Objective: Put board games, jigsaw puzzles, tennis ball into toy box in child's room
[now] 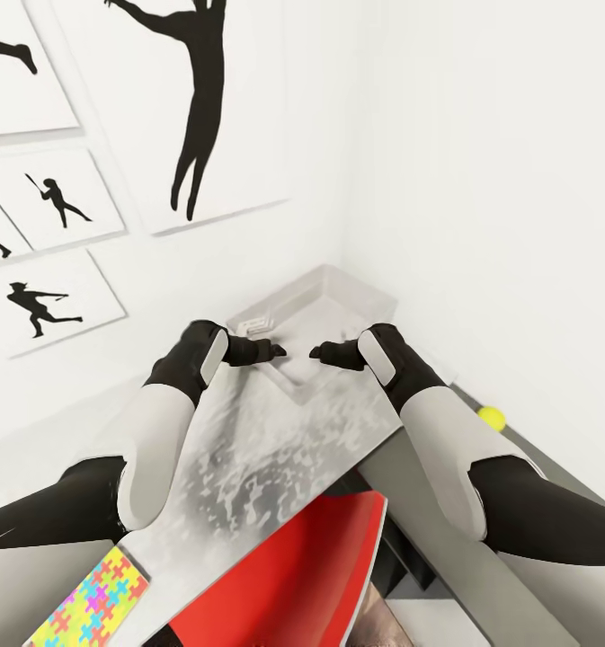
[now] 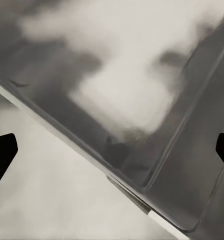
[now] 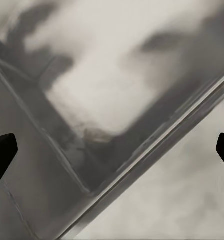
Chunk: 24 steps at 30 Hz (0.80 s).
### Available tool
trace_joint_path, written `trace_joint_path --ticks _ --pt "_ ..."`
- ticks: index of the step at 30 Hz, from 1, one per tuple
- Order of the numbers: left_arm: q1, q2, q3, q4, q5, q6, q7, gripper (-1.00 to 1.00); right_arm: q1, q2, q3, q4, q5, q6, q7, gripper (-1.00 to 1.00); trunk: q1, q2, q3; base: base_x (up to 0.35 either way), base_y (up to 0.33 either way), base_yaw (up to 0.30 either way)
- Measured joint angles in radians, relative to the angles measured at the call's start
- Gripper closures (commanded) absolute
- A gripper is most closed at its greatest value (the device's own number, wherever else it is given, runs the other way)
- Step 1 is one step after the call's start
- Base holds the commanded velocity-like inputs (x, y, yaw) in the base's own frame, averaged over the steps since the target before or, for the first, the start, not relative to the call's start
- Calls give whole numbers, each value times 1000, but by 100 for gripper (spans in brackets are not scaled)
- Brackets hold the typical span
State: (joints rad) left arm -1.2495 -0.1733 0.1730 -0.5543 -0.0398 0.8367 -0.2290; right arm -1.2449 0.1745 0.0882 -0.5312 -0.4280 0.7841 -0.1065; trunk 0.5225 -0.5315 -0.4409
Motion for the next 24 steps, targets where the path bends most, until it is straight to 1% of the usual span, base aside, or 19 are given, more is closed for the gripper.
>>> trace_joint_path --ticks 9,24 --pt "0 0 0 0 0 0 0 -100 0 0 0 0 3 0 -1 -100 0 0 -13 0 0 0" --pt "0 0 -1 0 0 -1 0 -100 0 0 -1 -1 2 0 -3 -100 0 0 -16 0 0 0"
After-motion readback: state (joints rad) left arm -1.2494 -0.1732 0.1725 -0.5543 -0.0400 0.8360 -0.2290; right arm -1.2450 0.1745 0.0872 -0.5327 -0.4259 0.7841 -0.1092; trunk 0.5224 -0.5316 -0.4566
